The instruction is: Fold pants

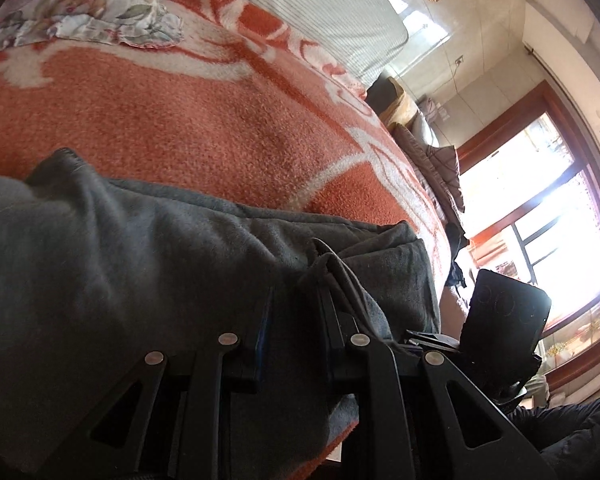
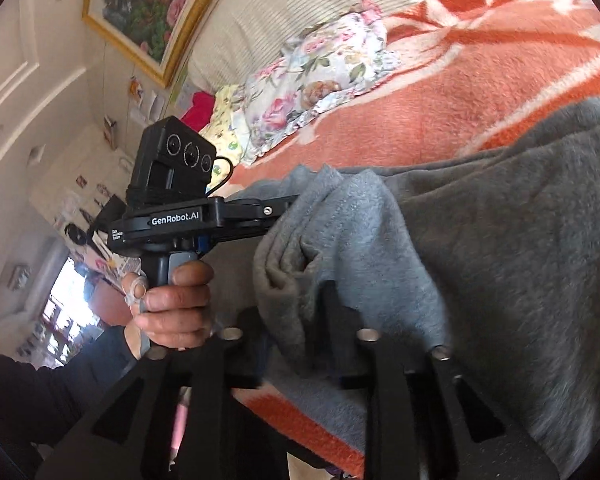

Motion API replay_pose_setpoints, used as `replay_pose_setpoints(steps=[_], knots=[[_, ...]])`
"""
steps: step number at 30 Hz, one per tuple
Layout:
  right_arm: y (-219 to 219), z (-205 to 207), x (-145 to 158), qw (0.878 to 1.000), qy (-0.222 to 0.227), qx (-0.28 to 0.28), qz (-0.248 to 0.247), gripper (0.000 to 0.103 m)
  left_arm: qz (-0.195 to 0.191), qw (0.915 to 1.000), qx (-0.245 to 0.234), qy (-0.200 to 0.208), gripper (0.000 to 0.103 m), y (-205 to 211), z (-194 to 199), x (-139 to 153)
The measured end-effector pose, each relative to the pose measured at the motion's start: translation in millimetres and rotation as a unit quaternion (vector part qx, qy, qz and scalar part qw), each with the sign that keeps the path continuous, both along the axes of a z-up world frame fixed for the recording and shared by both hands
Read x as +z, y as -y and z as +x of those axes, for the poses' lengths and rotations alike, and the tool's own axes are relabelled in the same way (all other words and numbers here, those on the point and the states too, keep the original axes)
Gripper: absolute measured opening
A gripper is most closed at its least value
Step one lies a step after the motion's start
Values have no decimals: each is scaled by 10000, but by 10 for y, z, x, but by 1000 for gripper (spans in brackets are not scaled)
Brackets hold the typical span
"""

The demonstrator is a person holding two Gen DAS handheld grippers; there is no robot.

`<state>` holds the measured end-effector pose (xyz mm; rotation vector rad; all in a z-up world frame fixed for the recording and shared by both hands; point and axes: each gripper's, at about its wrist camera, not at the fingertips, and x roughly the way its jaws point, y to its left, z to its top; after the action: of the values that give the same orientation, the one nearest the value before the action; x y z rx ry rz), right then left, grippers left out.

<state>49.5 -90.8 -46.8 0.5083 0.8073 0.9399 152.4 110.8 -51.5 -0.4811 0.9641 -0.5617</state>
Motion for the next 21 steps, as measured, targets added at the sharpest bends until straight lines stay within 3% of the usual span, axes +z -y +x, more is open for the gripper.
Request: replay_pose_setpoints(steps=[1,4,9,13,21], knots=[[14,-39,40,10000,76,14,35,56,-33,9999,120,59,23,-52,-91,45],[91,-132,140,9995,249,35,183,57,-79,9992,322,243,27,-136,-310,192],[336,-83,245,9990,275,-322,165,57,242,9981,462,322,34,35,-596,346],[383,133,336,9983,235,-473,-228,57,494,9975,488,95,37,325,-669,242],[-4,579,467,9936,190,-83,-1112,57,1589,9853,633,-38,37,803,-675,44]])
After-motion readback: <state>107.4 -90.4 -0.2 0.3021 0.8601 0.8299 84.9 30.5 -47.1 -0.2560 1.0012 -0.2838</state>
